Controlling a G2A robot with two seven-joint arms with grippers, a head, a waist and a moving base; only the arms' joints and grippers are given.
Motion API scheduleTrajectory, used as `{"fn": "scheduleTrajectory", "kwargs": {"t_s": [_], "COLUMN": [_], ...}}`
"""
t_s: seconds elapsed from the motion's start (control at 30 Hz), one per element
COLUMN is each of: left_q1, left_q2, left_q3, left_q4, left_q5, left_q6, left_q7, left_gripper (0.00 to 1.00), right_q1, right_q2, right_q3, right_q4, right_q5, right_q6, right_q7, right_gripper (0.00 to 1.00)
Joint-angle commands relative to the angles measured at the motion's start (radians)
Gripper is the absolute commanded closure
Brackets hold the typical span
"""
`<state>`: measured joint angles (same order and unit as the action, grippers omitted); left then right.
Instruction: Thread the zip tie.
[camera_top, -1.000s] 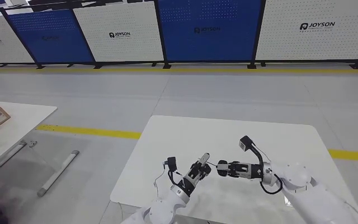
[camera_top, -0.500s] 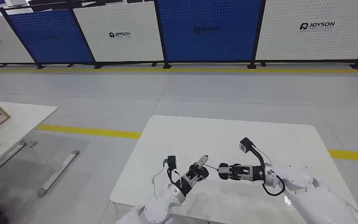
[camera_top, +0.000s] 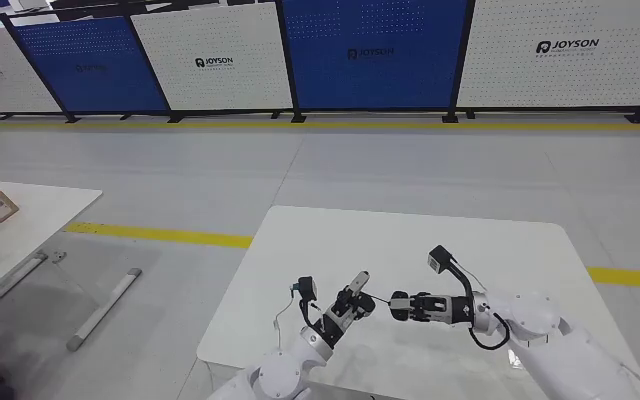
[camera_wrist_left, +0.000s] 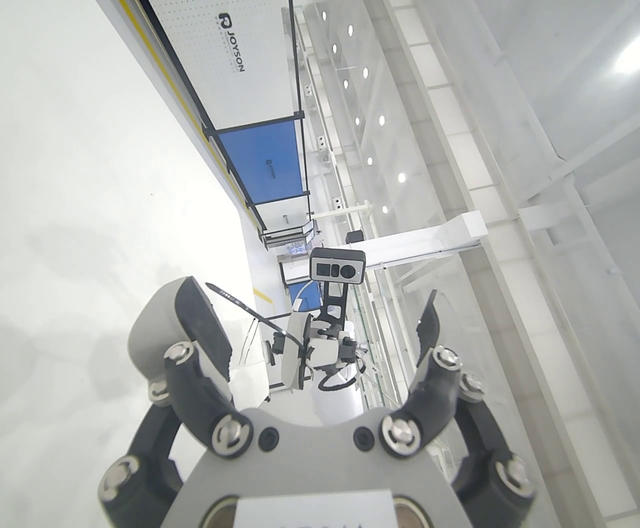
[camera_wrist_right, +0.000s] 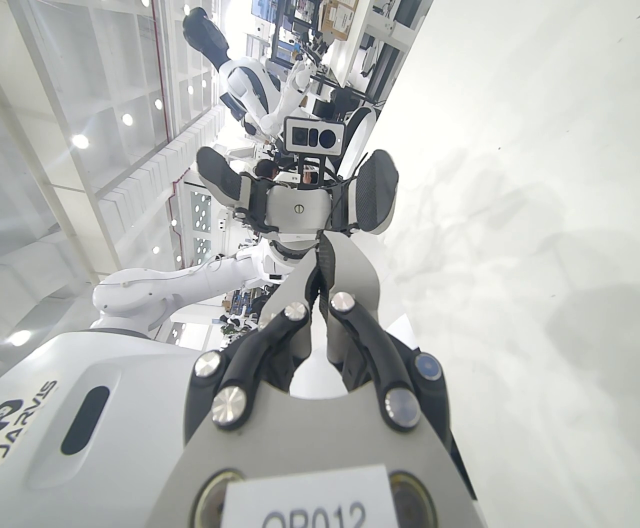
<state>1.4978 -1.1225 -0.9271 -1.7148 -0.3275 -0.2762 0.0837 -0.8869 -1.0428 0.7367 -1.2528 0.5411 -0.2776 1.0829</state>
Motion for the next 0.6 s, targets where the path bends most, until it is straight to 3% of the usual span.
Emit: {"fn": "scheduleTrajectory", "kwargs": {"t_s": [0.0,0.1,0.13,0.17,0.27,0.57], "left_q1": [-0.002,-0.004,-0.004,-0.003,0.007,0.026], "left_q2": [-0.003,-0.009,-0.01,-0.011,-0.01,-0.012], "left_q3": [0.005,0.01,0.01,0.008,0.002,-0.011], "left_q4": [0.009,0.018,0.02,0.021,0.02,0.011], "left_q5": [0.017,0.032,0.033,0.037,0.056,0.074], "left_q6": [0.015,0.0,-0.002,-0.009,-0.022,-0.023], "left_q7": [0.013,0.022,0.022,0.022,0.009,-0.017], "left_gripper": [0.0,0.0,0.08,0.29,0.46,0.67], "right_q1": [0.0,0.0,0.0,0.0,0.0,0.0], "right_q2": [0.0,0.0,0.0,0.0,0.0,0.0], "right_q3": [0.0,0.0,0.0,0.0,0.0,0.0], "right_q4": [0.0,0.0,0.0,0.0,0.0,0.0], "right_q5": [0.0,0.0,0.0,0.0,0.0,0.0], "right_q6": [0.0,0.0,0.0,0.0,0.0,0.0], "right_q7": [0.0,0.0,0.0,0.0,0.0,0.0], "right_gripper": [1.0,1.0,1.0,1.0,1.0,1.0]}}
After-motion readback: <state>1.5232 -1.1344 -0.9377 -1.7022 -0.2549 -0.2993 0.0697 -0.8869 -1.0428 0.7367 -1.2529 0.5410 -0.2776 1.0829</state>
